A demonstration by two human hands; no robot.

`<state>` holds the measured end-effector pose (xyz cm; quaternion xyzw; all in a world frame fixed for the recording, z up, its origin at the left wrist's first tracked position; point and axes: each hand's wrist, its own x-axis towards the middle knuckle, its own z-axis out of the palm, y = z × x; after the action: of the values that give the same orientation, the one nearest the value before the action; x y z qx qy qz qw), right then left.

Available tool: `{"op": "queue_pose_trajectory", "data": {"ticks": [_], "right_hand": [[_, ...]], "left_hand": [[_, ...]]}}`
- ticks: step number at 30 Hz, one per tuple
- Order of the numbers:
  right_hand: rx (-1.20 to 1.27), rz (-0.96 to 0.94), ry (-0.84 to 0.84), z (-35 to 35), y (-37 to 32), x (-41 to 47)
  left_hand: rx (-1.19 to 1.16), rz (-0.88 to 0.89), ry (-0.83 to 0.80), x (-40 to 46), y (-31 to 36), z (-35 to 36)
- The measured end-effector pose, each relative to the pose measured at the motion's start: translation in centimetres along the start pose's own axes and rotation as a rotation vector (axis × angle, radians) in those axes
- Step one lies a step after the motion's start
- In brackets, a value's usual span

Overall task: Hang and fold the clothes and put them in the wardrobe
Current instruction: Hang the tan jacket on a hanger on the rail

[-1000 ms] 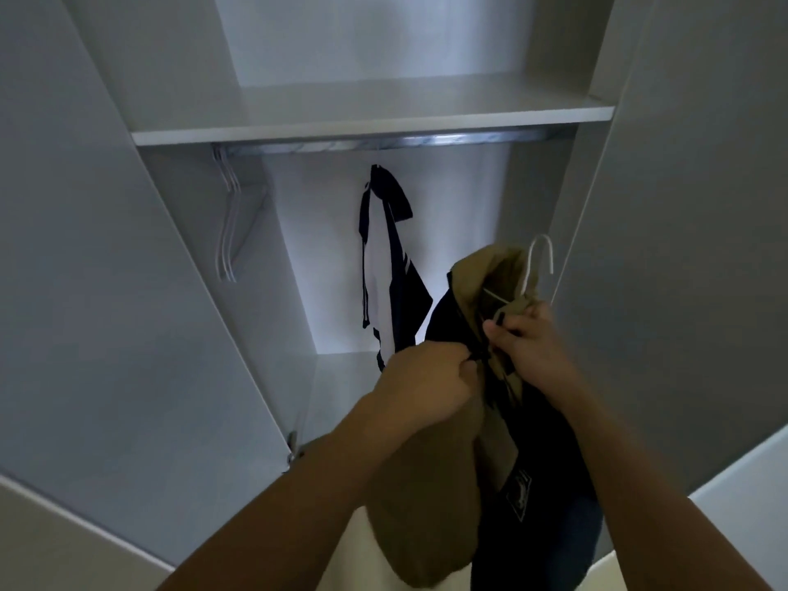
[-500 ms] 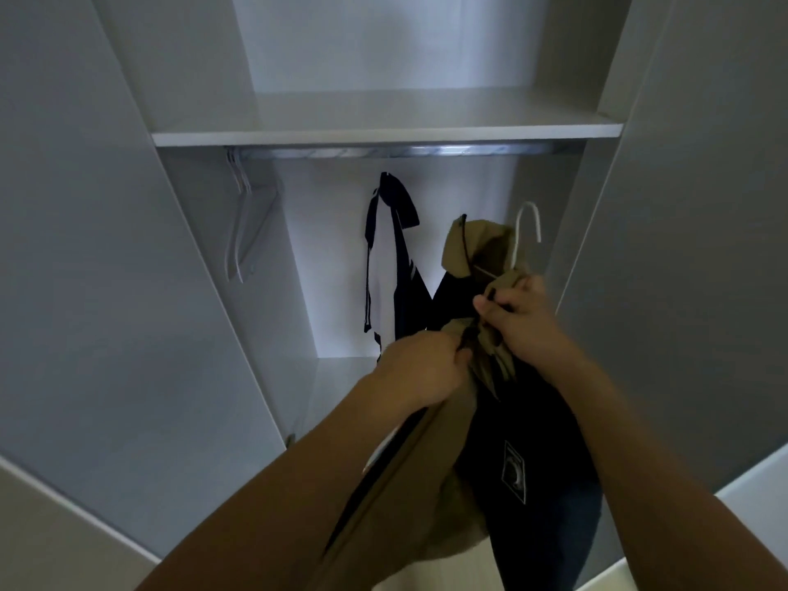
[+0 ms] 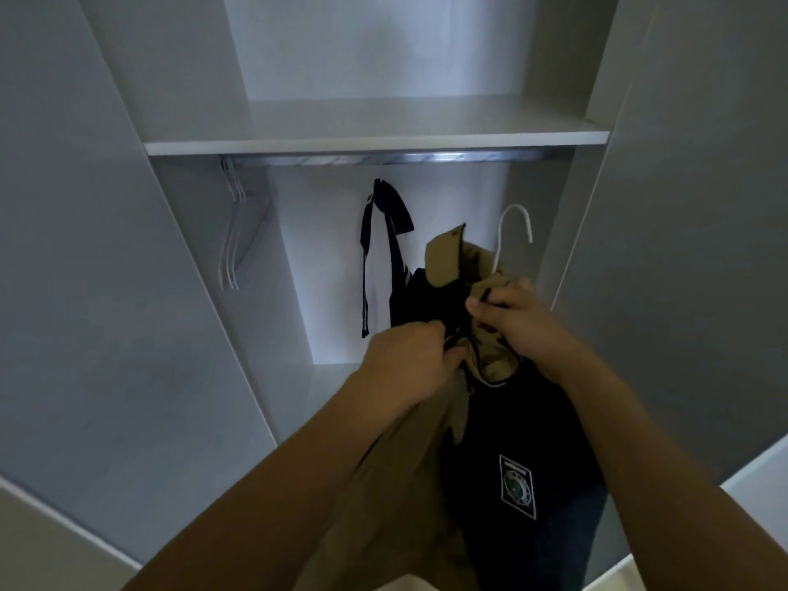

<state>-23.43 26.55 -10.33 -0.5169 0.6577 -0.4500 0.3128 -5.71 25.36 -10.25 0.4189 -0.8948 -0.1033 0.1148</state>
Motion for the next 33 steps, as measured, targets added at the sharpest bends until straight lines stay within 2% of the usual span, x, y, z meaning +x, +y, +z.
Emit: {"op": "queue_pose_trajectory", "data": {"ticks": [2,5,9,14,18,23,25,30,31,33], "right_hand": [[-0.046,-0.004,-0.002,-0.1,0.7,0.0],[-0.027,0.092,0.031,-0.4,2.1,-0.1],[0.009,0.154,0.093,-0.3,3.1,0.2],[0.071,0.159,0.135,-0.8,2.8,1.4],[0.178,0.135,0.105,-1.8,2.5,1.8],[0.363,0.270,0.149,-4.2,2.3,2.3],[0.358,0.276,0.138,-4.5,2.3,2.6],[0.317,0.154,0.128,-2.1,1.6,2.3],[0.319,0.122,0.101,-1.8,1.3,2.1],[0.307,0.068,0.036,-1.7,0.9,1.6]], "left_hand": [[-0.072,0.037,-0.062,0.5,0.2,1.7],[-0.173,0.076,-0.118,-0.1,-1.0,2.2],[-0.207,0.123,-0.217,-0.9,-1.8,1.2],[-0.220,0.129,-0.221,-1.8,-2.2,0.3],[-0.243,0.109,-0.206,-2.4,-2.6,-0.1],[-0.236,0.153,-0.270,-4.2,-3.7,-0.3],[-0.256,0.122,-0.323,-4.6,-4.4,-0.2],[-0.179,0.035,-0.529,-3.0,-4.7,0.7],[-0.196,0.013,-0.514,-2.2,-4.7,1.0],[-0.313,-0.066,-0.275,-0.1,-4.6,1.4]]}}
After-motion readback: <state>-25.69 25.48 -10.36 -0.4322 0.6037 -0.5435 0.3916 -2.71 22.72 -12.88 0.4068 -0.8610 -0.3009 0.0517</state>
